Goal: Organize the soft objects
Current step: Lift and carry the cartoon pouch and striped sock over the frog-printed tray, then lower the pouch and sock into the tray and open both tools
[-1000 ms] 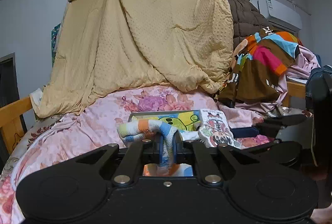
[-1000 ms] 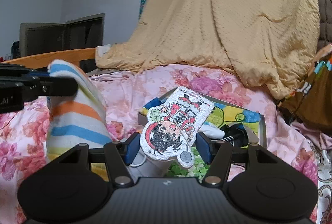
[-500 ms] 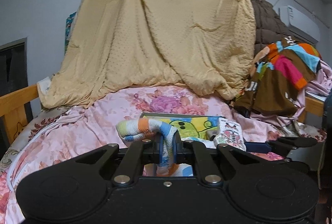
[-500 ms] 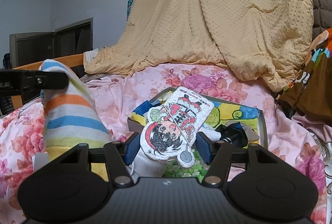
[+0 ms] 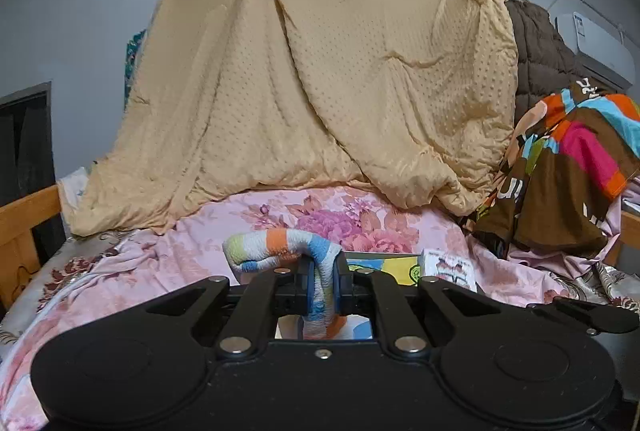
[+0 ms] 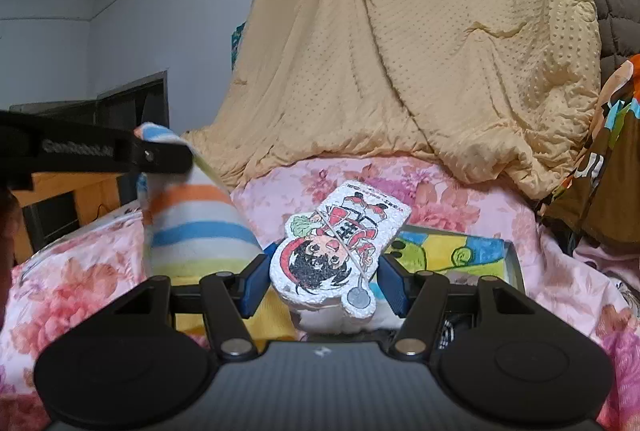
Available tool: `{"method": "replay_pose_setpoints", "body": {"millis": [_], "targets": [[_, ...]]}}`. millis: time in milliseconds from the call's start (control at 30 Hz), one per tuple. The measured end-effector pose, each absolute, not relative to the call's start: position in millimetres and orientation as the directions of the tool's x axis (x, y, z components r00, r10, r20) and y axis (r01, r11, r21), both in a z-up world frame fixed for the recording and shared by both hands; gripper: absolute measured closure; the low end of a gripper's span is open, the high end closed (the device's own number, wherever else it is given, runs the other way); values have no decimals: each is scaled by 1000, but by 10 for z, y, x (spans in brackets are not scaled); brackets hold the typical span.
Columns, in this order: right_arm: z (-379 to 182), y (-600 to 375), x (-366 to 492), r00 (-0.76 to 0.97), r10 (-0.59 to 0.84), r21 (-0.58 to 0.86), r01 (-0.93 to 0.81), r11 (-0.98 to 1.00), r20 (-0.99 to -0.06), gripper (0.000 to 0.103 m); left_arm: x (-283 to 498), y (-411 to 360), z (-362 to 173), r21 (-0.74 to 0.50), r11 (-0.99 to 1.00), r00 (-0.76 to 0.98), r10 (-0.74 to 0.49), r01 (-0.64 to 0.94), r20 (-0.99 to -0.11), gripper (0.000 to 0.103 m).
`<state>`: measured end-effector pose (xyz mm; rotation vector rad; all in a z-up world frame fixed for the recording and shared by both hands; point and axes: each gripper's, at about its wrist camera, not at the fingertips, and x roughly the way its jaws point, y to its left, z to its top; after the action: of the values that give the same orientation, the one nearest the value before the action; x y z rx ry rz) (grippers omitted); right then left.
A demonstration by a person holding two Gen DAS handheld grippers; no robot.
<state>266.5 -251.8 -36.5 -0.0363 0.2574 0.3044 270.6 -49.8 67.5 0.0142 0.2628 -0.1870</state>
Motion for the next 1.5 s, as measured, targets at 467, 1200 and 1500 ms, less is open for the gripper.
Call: {"method": "replay_pose_setpoints", "body": {"millis": [467, 1200, 1500], "targets": [[-468, -2754, 3384, 920, 218, 92, -199, 976, -327, 40, 3665, -673, 538, -27, 985, 931, -170, 170, -322, 94], [-624, -2490, 3735, 855, 255, 60, -256, 965, -453, 40, 4240, -589, 3, 46, 995, 884, -56, 88, -464, 93], [-651, -2534, 3820, 845, 274, 94, -261, 961, -459, 40, 4289, -559, -171, 114, 985, 858, -54, 130, -510, 93]]}}
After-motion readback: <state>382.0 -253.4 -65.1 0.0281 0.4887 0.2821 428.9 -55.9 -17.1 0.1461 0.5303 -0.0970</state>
